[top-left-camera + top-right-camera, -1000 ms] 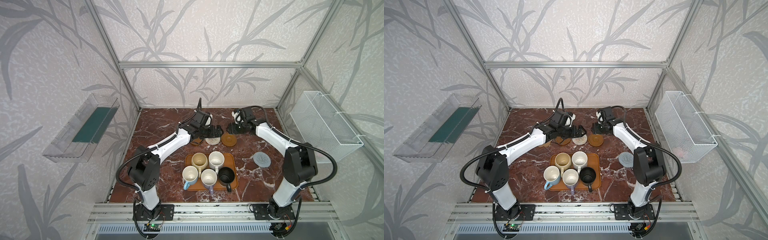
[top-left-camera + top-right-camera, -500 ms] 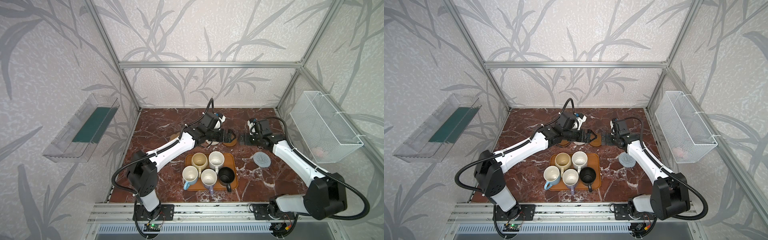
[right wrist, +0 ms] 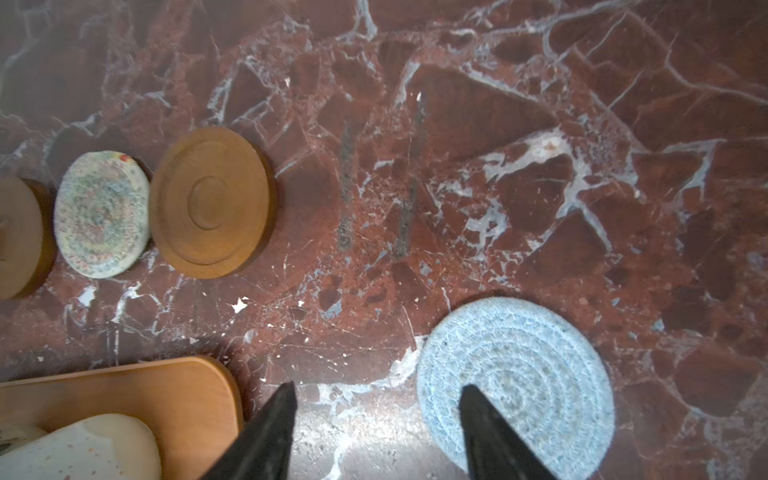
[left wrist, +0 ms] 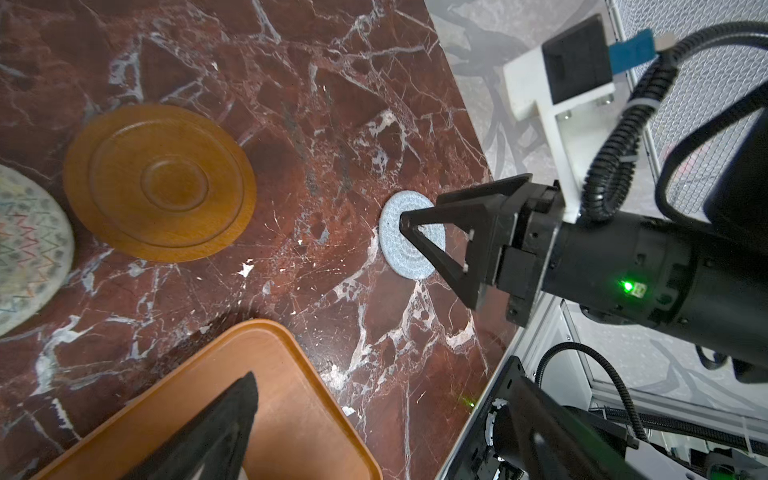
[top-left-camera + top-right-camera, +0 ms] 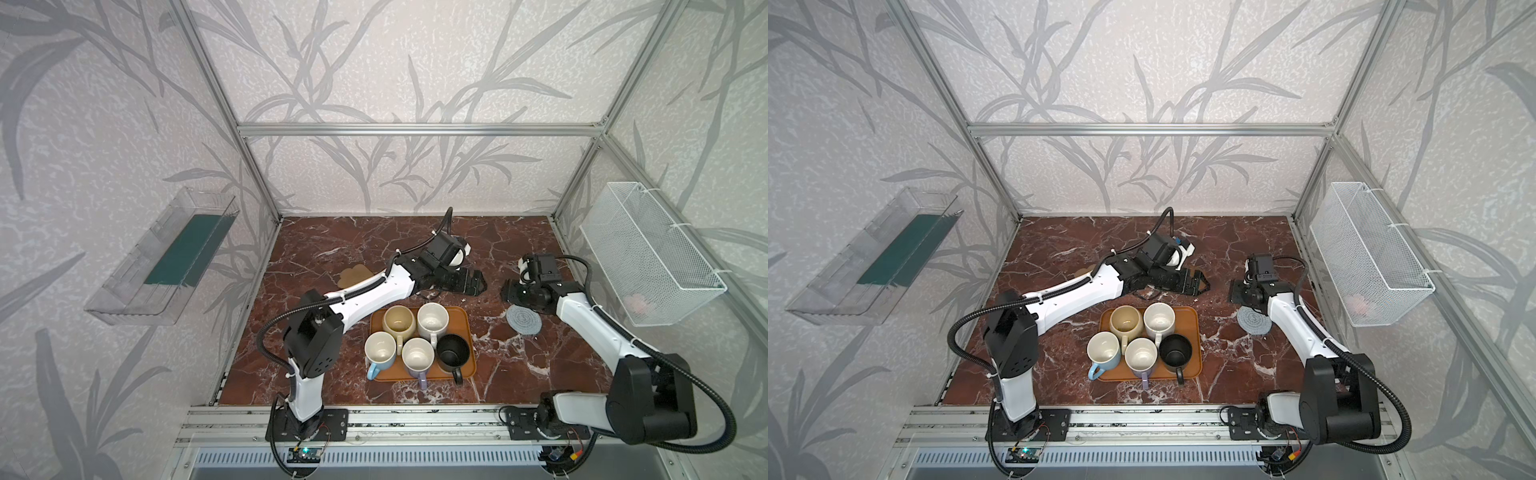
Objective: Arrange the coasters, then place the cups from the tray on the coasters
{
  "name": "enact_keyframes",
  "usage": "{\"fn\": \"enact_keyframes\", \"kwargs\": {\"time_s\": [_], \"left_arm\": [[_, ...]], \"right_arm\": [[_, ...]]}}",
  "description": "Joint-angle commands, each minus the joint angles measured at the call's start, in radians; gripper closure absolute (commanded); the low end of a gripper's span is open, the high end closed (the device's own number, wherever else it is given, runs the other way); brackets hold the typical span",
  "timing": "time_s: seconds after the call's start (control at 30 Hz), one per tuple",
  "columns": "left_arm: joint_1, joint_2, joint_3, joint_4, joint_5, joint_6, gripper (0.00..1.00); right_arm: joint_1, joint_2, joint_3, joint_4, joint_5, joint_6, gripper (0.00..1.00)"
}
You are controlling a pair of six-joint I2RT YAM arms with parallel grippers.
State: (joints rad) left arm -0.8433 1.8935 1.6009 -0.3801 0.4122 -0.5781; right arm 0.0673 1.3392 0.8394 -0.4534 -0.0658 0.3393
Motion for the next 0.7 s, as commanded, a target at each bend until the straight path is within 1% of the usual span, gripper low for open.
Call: {"fn": "enact_keyframes", "kwargs": {"time_s": [0.0, 0.2, 0.37, 0.67], "left_arm": [[-0.011, 0.017, 0.039, -0.013, -0.002, 0.004, 0.04], [-0.025, 0.049, 0.054, -0.021, 0.001, -0.011, 0.04], [-0.027, 0.056, 0.061, -0.031, -0.005, -0.015, 0.04], [-0.026, 0.061, 0.057, -0.019, 0.004, -0.023, 0.04]], "right_arm": [[-0.035, 0.046, -0.015, -0.047, -0.02, 0.021, 0.49], [-0.067, 0.089, -0.03, -0.072, 0.012, 0.018, 0.5], [-0.113, 0.144, -0.034, -0.063, -0.063, -0.001, 0.54], [-0.113, 0.207, -0.032, -0.05, -0.081, -0.012, 0.57]]}}
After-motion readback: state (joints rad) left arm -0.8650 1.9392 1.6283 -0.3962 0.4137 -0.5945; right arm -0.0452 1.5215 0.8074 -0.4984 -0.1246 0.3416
